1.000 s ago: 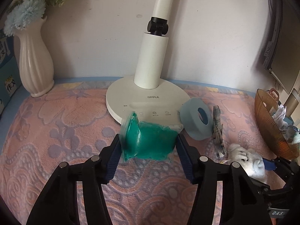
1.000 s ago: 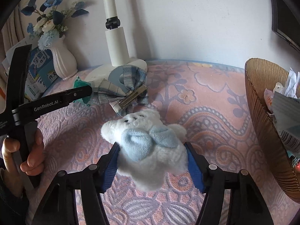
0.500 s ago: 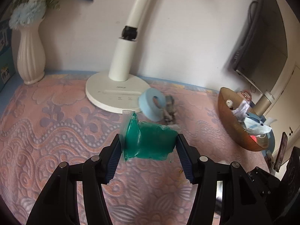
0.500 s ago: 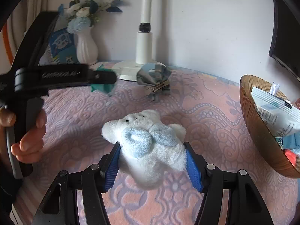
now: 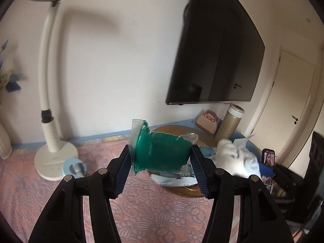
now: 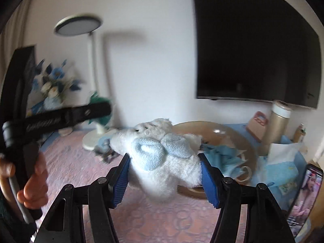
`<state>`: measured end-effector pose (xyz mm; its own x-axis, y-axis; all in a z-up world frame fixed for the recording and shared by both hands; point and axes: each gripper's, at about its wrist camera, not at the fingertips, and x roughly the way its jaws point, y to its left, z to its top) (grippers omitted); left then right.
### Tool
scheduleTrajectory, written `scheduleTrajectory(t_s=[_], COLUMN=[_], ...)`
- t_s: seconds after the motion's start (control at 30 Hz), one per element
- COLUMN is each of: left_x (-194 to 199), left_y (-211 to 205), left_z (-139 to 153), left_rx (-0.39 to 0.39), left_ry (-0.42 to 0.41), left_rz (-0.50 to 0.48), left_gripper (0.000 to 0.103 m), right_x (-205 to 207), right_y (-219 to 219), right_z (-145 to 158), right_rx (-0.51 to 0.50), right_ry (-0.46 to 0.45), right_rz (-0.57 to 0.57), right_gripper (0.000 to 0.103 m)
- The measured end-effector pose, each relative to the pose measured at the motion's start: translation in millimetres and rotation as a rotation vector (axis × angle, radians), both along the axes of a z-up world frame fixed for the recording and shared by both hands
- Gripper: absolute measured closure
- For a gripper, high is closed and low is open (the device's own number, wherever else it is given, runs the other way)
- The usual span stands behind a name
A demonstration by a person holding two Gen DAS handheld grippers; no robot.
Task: Organize soft objects
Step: 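Carry the teal pouch and white plush to the amber bowl and release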
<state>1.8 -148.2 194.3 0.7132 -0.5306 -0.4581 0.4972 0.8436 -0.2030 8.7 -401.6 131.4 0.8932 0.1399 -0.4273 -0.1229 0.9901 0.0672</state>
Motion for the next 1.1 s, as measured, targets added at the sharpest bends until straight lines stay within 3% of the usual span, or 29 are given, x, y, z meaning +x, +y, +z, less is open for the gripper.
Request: scheduleTrajectory(t_s=[0.1,0.23,0.37,0.47,0.57,0.63,0.7,0.77,0.93,1.1], left_x=[1,8,12,24,40,42,37,31,15,-1], left_y=[-47,-87,-111,-130,-138,-137,-133,-130,-113,-59], left_z=[-9,-36,-59,-77,-102,-108,-103,-94,-65,-41], left_rx=[0.059,0.057,0.061,0.151,0.216,0.23,0.191,0.158,0.138,0.043], left_ry=[-0.022,0.025,0.046,0.052,0.103,0.103,0.114,0.113,0.041,0.016], left_rz=[-0.048,-0.137,-0.191,-0.175,-0.168,-0.155,-0.191,-0.222,-0.223,-0.15], left_gripper=[0.048,0.048,0.048,0.042,0.039,0.039,0.035,0.022,0.021,0.021], right_x=[21,38,51,71,87,83,74,66,47,28], right_y=[-53,-91,-100,-106,-113,-117,-119,-120,-113,-78], right_z=[2,-7,-16,-31,-50,-55,-54,-49,-25,1], right_rx=[0.075,0.123,0.113,0.143,0.203,0.219,0.209,0.208,0.196,0.155], right_ry=[0.073,0.121,0.127,0.172,0.281,0.291,0.272,0.249,0.175,0.112], right_rz=[-0.155,-0.205,-0.216,-0.212,-0.151,-0.147,-0.157,-0.163,-0.166,-0.11], right_gripper=[0.041,0.041,0.039,0.026,0.025,0.025,0.025,0.025,0.025,0.021])
